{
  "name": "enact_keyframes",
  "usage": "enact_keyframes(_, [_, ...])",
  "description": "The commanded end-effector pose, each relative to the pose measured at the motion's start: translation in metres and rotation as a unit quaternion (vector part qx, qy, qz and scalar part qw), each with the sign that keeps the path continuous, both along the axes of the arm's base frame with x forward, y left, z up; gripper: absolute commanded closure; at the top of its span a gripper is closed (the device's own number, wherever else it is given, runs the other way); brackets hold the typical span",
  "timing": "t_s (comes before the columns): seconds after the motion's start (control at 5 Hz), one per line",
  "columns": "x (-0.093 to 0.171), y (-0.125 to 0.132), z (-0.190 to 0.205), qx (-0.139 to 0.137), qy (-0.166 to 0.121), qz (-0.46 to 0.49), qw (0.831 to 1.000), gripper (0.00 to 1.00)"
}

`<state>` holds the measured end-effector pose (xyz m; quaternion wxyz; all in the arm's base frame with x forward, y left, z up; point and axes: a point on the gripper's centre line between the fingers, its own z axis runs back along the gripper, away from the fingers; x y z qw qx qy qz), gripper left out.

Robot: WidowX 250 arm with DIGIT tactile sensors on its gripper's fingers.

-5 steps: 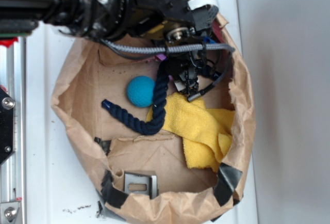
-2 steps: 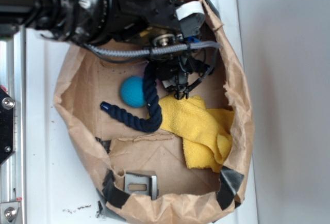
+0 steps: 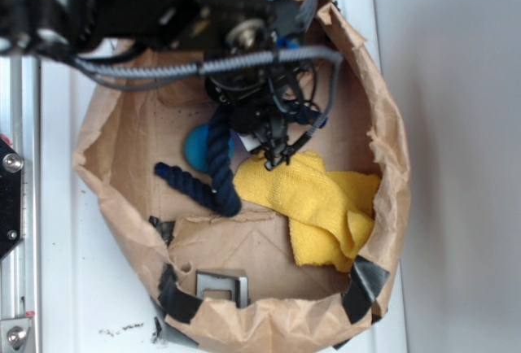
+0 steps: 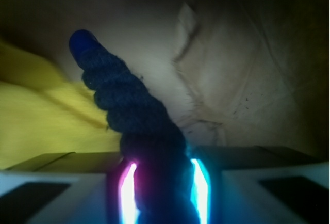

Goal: Grab the blue rope.

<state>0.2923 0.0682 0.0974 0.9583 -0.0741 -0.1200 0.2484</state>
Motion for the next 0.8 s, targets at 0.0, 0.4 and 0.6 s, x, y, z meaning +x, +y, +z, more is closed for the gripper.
enact_keyframes(0.0, [0.010,-0.016,0.073,-0.023,-0.007,-0.023,0.999,1.00])
enact_keyframes(0.4, [-0.002,-0.048,0.102,0.021,-0.028,-0.062,0.997,1.00])
enact_keyframes(0.6, [-0.007,-0.055,0.102,0.040,-0.033,-0.069,0.996,1.00])
